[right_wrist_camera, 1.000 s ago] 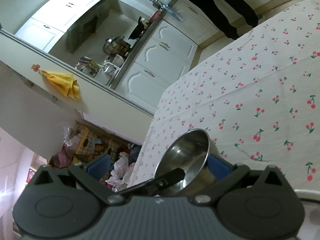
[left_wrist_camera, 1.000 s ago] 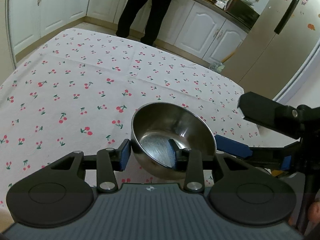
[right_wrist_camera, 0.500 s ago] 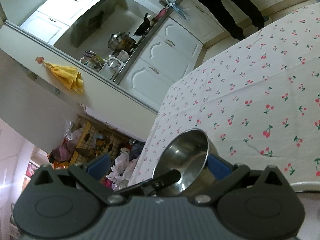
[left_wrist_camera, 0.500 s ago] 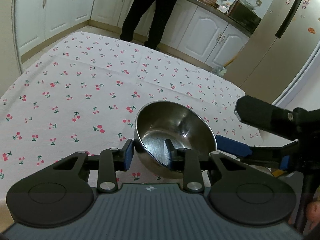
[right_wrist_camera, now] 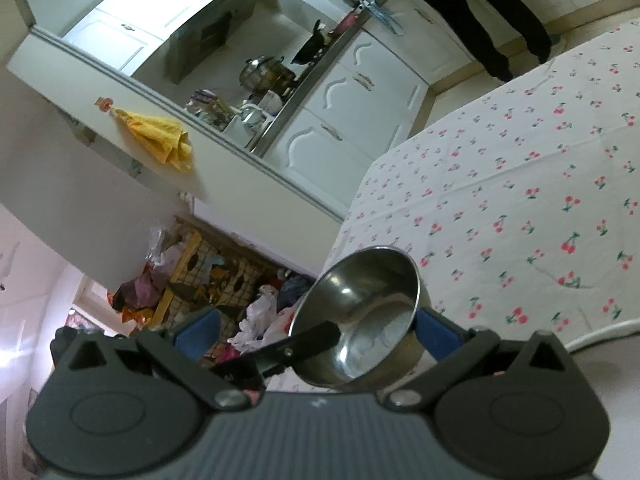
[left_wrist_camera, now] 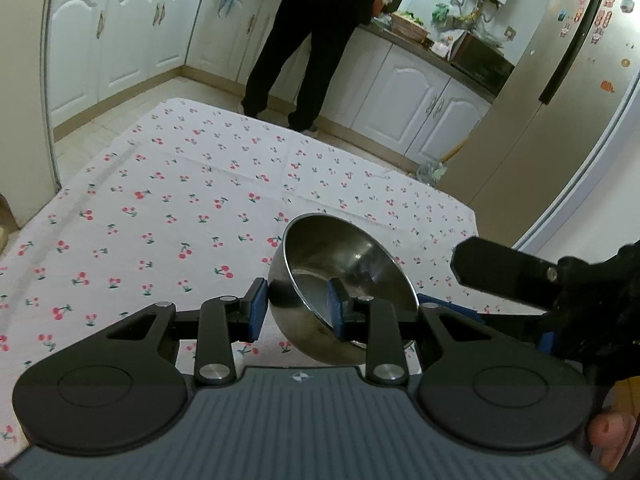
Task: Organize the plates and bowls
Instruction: 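Lift the steel bowl with the left tool and carry it over the cream bowls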
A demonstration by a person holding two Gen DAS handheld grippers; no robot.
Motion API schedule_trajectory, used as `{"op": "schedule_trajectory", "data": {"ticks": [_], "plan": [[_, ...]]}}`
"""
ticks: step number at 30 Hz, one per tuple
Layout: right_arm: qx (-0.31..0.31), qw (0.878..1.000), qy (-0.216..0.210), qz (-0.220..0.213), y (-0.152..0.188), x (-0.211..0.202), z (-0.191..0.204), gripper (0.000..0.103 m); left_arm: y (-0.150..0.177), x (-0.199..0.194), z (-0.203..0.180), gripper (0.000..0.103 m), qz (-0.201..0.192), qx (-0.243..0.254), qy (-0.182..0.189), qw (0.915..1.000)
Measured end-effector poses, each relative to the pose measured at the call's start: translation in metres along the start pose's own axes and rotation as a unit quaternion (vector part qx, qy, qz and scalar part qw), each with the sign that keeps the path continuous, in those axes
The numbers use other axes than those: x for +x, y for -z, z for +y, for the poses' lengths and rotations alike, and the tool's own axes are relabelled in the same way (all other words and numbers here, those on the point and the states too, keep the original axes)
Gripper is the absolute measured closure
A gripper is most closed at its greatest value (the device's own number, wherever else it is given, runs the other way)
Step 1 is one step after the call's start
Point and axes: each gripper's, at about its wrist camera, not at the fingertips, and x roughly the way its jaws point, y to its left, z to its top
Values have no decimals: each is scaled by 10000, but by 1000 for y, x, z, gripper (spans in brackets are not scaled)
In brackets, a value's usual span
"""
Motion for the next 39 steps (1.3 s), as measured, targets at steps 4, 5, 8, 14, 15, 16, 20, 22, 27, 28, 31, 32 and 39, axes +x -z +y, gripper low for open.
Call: {"op": "schedule_trajectory", "data": {"ticks": [4,5,8,14,15,16,20,22,27,28,31,32,39], "plan": [[-56,9999,-140,48,6,0,10,0,5,-15,6,71,-92,-72,43,9999],[-82,9998,-164,56,7,0,13,0,6,-19,8,71,-114,-91,56,9999],[-140,9997,-204,91,12,2,21,0,8,-27,12,71,-159,-124,84,9998],[-227,9990,-338,199,22,7,36,0,18,-39,18,71,-247,-256,68,9993],[-264,9988,-355,219,24,8,40,0,20,-43,19,71,-268,-255,55,9993],[-300,9986,-374,244,26,10,44,0,21,-47,20,71,-297,-250,38,9992],[-364,9975,-484,359,35,16,57,0,27,-61,29,70,-428,-247,-38,9988],[-405,9967,-551,427,41,19,64,0,31,-68,33,69,-473,-288,-66,9984],[-465,9950,-659,583,57,27,79,0,43,-80,42,67,-549,-368,-140,9977],[-462,9948,-657,620,61,29,81,0,41,-82,45,67,-556,-381,-142,9976],[-437,9948,-653,649,70,35,86,0,48,-85,48,66,-584,-409,-171,9973],[-419,9947,-641,679,73,37,87,0,50,-86,50,65,-591,-404,-190,9973],[-258,9947,-459,887,90,52,87,0,58,-85,57,65,-599,-362,-274,9972]]}}
